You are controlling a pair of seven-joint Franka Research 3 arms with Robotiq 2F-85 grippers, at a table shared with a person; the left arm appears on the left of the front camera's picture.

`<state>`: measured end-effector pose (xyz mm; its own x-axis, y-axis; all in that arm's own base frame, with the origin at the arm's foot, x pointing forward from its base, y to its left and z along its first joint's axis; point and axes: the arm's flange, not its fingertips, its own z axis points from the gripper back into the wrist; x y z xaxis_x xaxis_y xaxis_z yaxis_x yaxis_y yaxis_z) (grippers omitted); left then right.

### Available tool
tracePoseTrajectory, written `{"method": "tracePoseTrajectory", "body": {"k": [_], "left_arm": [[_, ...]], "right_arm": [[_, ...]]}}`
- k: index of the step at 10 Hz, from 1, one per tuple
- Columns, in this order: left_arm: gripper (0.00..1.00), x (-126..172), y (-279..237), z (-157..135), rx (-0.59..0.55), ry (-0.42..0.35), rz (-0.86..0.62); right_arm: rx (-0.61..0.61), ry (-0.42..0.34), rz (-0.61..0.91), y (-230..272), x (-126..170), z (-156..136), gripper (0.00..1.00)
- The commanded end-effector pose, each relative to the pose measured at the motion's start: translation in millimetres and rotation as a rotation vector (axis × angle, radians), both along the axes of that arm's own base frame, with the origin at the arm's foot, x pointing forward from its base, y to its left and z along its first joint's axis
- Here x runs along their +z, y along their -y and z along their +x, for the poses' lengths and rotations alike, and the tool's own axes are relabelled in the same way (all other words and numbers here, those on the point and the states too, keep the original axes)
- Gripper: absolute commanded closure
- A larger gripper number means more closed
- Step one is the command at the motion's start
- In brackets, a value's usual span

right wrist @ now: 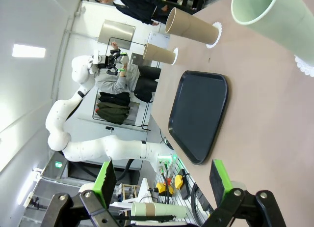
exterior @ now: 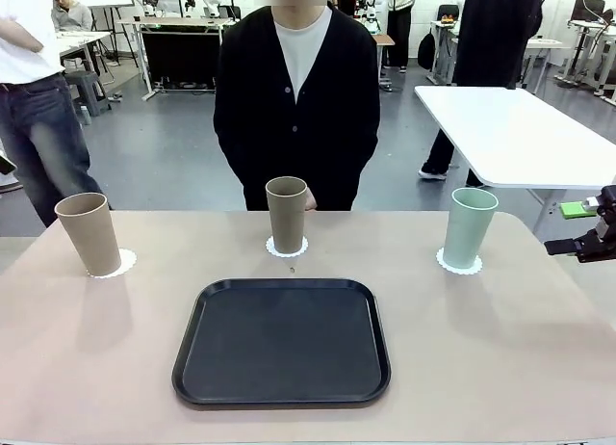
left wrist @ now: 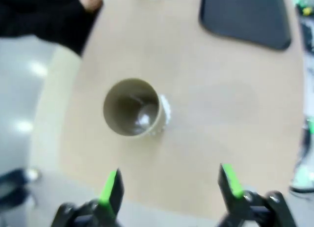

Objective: Place coasters on the table and set cups on them.
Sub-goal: Take one Reusable plastic cup from the Flat Tray and place it on a coaster set by the human.

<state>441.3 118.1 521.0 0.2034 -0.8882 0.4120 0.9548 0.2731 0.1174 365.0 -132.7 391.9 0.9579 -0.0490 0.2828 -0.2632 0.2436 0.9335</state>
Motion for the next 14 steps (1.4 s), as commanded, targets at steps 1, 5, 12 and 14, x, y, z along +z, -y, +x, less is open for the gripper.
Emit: {"method": "tracePoseTrajectory", "body": {"k": [1,5,12,14], "left_arm": [[0.0,-10.6,36.9,-12.5,0.149,-0.026,0.094],[0.0,-6.3,36.9,-10.1,0.115,-0.014,0.084],[0.0,-9.8,38.6,-32.2,0.293,-0.171,-0.122],[0.0,-38.7,30.5,-83.2,0.529,-0.341,-0.287]], "right_arm": [[0.0,0.001,-0.001,-0.3,-0.2,1.3,0.0],[0.0,0.001,-0.001,-0.3,-0.2,1.3,0.0],[0.0,0.001,-0.001,-0.3,-0.2,1.3,0.0],[0.0,0.001,-0.001,-0.3,-0.2,1.3,0.0]]}}
